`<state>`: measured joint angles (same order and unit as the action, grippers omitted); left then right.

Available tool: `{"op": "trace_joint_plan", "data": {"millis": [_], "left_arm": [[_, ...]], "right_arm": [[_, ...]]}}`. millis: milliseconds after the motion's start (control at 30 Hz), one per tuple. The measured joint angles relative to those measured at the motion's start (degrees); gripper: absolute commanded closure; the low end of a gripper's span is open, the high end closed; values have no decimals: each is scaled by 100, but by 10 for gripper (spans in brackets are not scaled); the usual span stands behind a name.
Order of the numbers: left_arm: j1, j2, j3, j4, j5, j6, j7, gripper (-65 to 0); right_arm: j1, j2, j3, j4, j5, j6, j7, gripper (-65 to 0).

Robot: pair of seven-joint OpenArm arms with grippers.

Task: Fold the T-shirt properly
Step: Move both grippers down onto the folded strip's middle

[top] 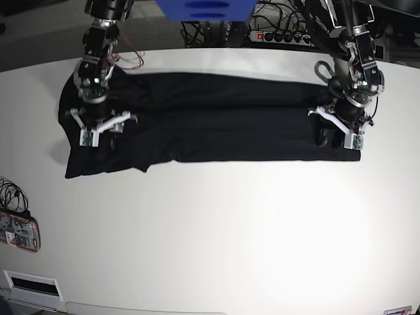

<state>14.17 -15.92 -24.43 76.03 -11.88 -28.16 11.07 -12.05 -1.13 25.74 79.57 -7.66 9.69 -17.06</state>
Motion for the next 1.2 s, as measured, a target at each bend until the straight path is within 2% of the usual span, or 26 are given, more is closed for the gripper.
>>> {"op": "trace_joint_plan", "data": {"millis": [100, 133, 267, 433, 500, 633, 767, 867, 967, 1067, 1200], "left_arm": [[-275, -118, -9, -396, -42, -37, -136, -277], [-348, -155, -7, -479, -42, -35, -138, -277], [-529, -289, -4, -678, -39, -35, -111, -277], [-514, -284, -7, -568, -4, 4, -9, -277], [-470, -282, -7, -348, 142, 98, 190, -277], [-398, -282, -13, -234, 181, 168, 247, -278], [-380, -260, -11, 92, 293, 249, 592, -279], [-195, -249, -11, 503, 396, 291, 813, -279], [22, -234, -92, 1014, 529, 269, 1071, -279], [66, -173, -396, 1552, 522, 282, 1058, -279], [94, -63, -896, 2094, 474, 291, 957, -280]], "right_arm": [[876, -11, -31, -380, -208, 31, -697, -333], [1045, -26, -39, -461, -308, 0, -776, -333], [1045, -61, -57, -619, -282, -7, -437, -333], [1040, -55, -57, -470, -271, 13, -647, -333], [988, -79, -57, -212, -319, 28, -890, -333], [859, -61, -258, 299, -505, 28, -1285, -333], [581, -63, -649, 852, -483, 24, -1178, -333], [332, -94, -793, 1261, -511, 61, -1412, -333], [426, -59, -890, 1937, -492, 7, -1263, -333], [496, -46, -1021, 2494, -485, 11, -1178, -333], [4, -59, -1252, 2935, -487, 66, -1270, -333]]}}
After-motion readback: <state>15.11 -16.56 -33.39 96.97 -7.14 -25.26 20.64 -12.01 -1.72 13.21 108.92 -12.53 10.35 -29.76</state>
